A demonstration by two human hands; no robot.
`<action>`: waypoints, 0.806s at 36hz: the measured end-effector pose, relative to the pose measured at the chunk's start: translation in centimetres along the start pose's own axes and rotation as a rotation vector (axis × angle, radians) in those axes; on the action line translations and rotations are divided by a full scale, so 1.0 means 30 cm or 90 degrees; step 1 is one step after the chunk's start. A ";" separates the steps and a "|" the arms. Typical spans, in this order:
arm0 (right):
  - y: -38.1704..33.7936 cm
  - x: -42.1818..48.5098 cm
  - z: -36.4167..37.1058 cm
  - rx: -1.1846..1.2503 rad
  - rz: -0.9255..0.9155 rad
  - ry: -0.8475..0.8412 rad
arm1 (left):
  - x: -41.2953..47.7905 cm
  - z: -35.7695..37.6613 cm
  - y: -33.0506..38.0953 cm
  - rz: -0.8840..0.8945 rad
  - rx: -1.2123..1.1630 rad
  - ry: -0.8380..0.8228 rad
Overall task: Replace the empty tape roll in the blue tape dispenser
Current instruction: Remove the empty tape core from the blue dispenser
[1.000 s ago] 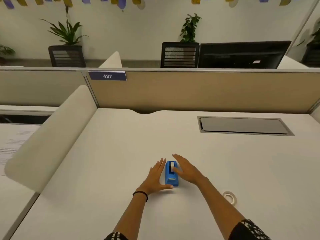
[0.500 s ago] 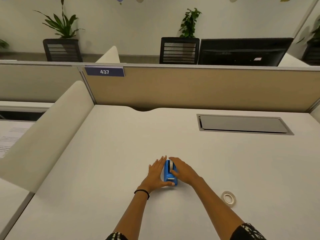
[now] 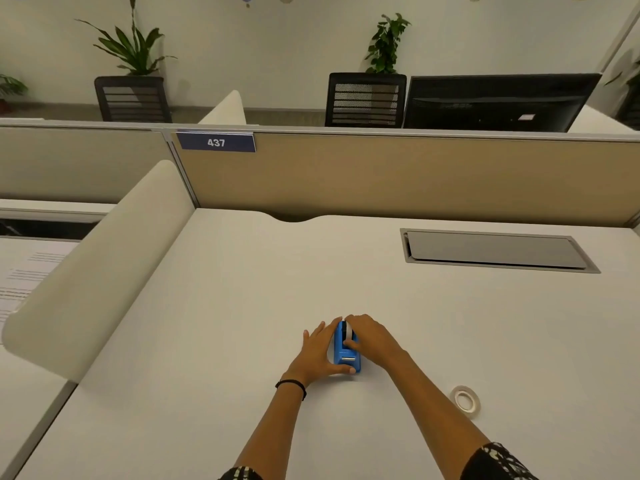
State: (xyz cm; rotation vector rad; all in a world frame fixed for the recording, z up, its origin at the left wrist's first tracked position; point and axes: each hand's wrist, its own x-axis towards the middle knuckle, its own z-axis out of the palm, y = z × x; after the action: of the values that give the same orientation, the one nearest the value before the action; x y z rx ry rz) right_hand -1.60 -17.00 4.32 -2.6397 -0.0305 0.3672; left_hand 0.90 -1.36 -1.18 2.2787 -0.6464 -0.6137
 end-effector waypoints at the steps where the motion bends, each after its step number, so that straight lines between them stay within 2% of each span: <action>1: -0.005 0.001 0.000 -0.001 0.004 -0.003 | 0.000 0.000 0.000 -0.002 0.000 -0.001; 16: -0.032 -0.006 -0.040 0.030 0.000 -0.015 | -0.004 -0.002 0.000 -0.006 -0.005 -0.005; 29: -0.044 0.002 -0.079 0.006 0.006 -0.070 | -0.003 -0.009 0.007 -0.019 -0.004 -0.017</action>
State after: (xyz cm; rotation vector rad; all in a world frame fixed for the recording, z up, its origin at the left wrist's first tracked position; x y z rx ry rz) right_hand -0.87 -16.89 6.92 -2.6087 -0.0518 0.5140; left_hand 0.92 -1.31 -0.83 2.2822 -0.6231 -0.6599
